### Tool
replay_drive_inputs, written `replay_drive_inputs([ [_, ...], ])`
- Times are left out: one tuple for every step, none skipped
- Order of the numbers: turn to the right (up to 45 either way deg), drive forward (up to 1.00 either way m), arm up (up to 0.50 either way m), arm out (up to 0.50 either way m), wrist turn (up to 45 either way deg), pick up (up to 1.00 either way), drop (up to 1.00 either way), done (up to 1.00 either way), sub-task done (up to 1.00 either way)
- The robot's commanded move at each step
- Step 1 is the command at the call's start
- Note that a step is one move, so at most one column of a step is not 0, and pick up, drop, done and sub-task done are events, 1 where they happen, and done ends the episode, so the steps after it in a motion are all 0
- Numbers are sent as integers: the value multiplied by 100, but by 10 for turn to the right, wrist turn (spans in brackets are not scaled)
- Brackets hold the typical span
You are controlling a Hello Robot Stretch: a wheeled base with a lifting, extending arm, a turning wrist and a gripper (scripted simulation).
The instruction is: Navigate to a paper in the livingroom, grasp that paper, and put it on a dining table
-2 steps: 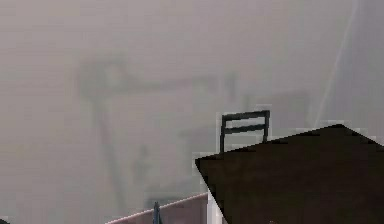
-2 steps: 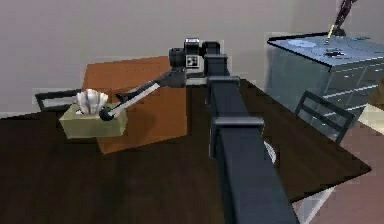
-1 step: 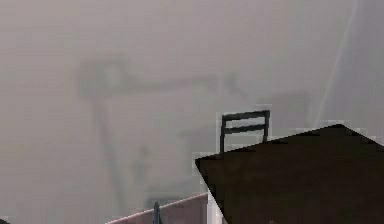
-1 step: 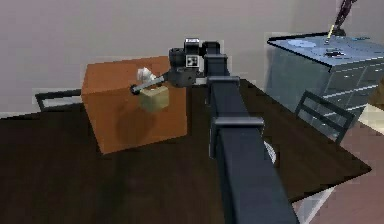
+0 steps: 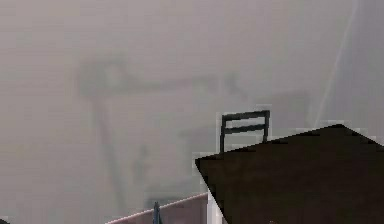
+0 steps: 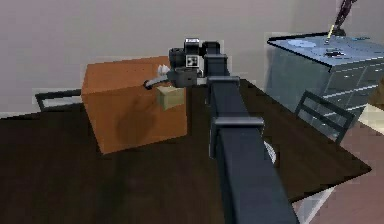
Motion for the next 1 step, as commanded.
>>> replay_drive_inputs([
  [0, 0, -32, 0, 0, 0, 0, 0, 0],
])
